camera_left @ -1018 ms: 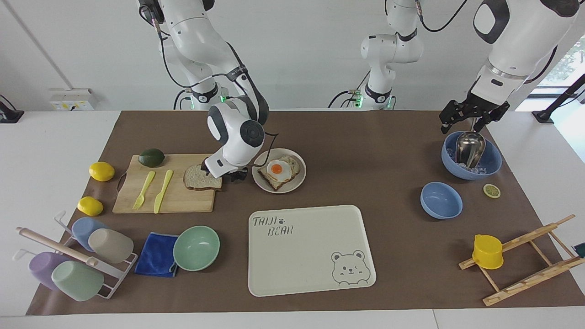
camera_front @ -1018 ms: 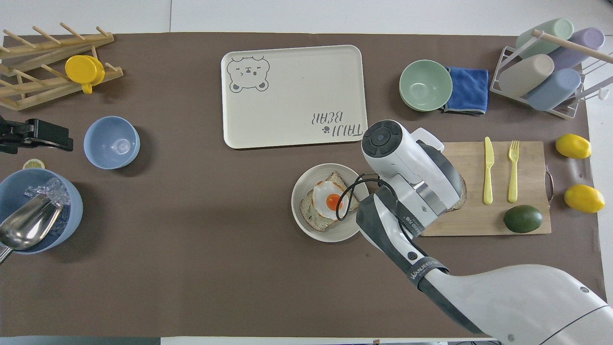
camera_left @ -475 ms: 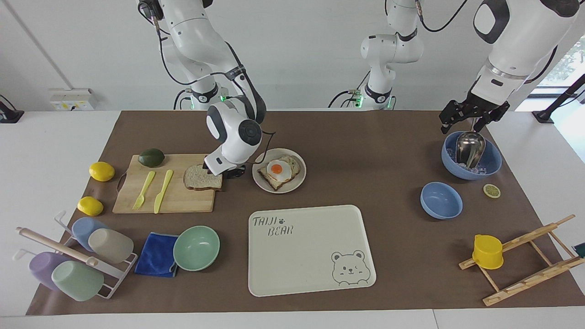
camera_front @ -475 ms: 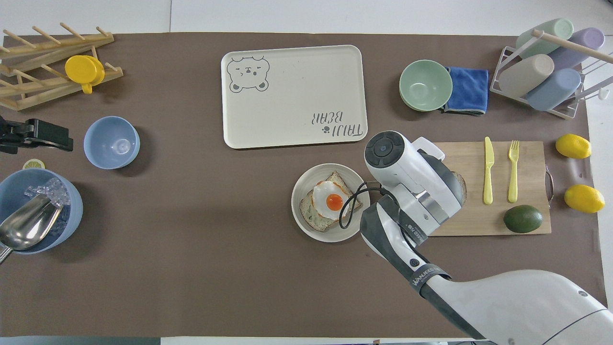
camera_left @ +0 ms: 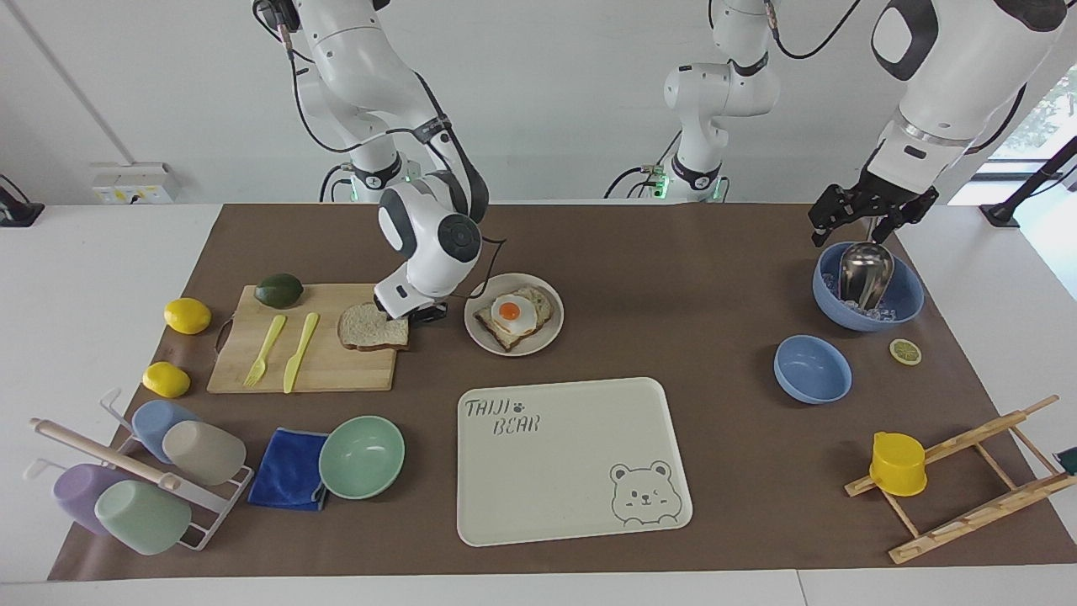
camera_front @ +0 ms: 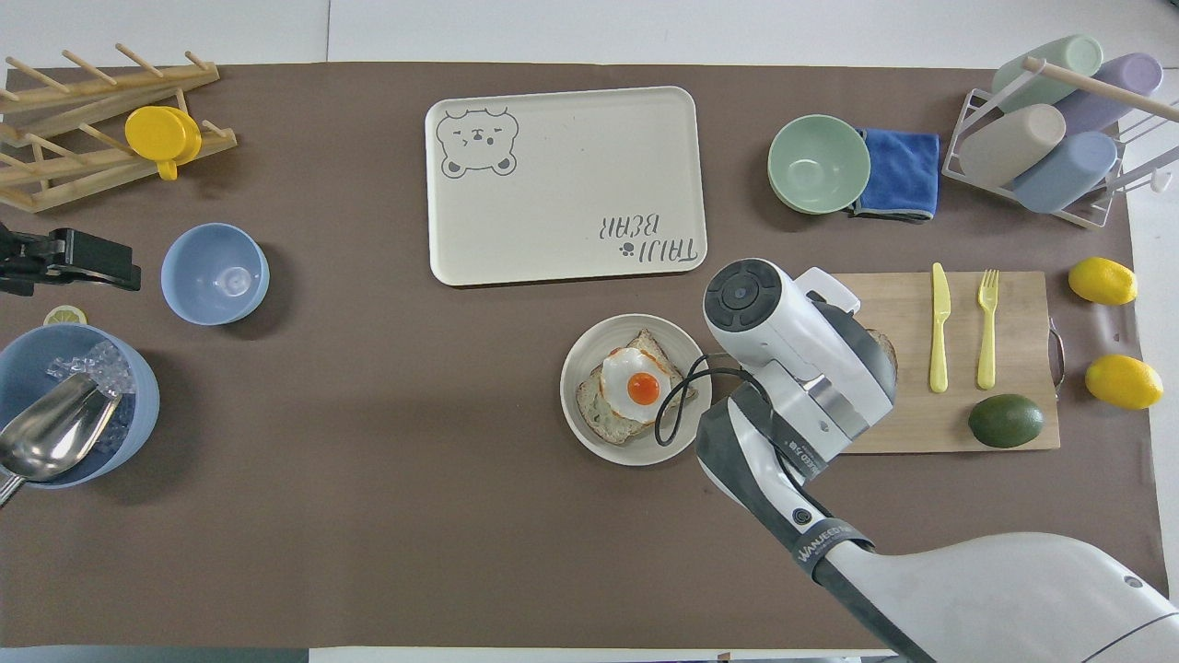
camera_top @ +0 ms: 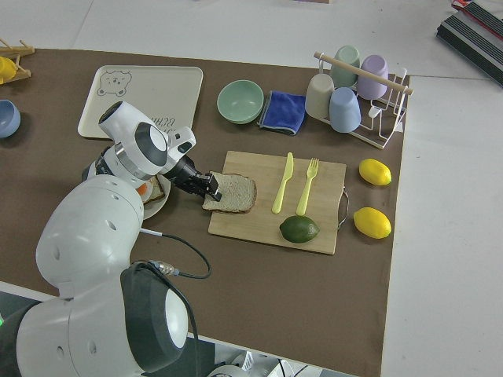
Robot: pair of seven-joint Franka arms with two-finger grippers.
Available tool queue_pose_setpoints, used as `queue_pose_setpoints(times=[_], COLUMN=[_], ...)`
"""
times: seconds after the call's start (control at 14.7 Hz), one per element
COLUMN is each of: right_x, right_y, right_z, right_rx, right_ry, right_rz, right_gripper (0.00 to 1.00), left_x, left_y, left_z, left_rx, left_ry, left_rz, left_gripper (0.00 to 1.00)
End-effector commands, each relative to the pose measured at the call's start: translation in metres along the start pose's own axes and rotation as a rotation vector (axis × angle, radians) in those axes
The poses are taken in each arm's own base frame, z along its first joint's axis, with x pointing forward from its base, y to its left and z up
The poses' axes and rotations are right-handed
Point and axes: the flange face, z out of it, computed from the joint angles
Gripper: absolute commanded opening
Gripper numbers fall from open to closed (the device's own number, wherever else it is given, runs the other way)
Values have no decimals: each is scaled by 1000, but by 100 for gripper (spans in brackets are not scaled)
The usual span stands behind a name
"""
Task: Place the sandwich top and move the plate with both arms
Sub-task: 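Lift the bread slice and carry it over the egg plate, then lower the bread slice onto the egg and open the right gripper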
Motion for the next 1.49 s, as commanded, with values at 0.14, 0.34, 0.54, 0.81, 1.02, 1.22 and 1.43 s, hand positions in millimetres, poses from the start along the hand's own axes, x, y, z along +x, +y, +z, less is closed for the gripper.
queue_pose_setpoints(times=[0.14, 0.34, 0.54, 0.81, 1.02, 1.22, 1.43], right_x=[-5, -2, -12, -33, -40, -43, -52], right_y=[-12, -32, -61, -102, -120, -135, -154], right_z=[-17, -80, -136, -157, -163, -160, -167], right_rx=[-24, -44, 34, 107, 164, 202, 291], right_ry=[17, 12, -3, 34, 59, 77, 66], right_rz=[-33, -40, -47, -27, -8, 21, 90], right_gripper=[0, 0, 0, 0, 0, 0, 0], left_x=[-2, -2, -2, -2, -3, -3, -3], left_y=[-2, -2, -2, -3, -5, -6, -6], left_z=[-1, 0, 0, 0, -1, -1, 0], left_rx=[13, 13, 13, 13, 13, 13, 13], left_ry=[-5, -7, -8, -10, -8, -8, -8], left_rz=[6, 6, 6, 3, 0, -3, -3], left_gripper=[100, 100, 100, 100, 100, 100, 100])
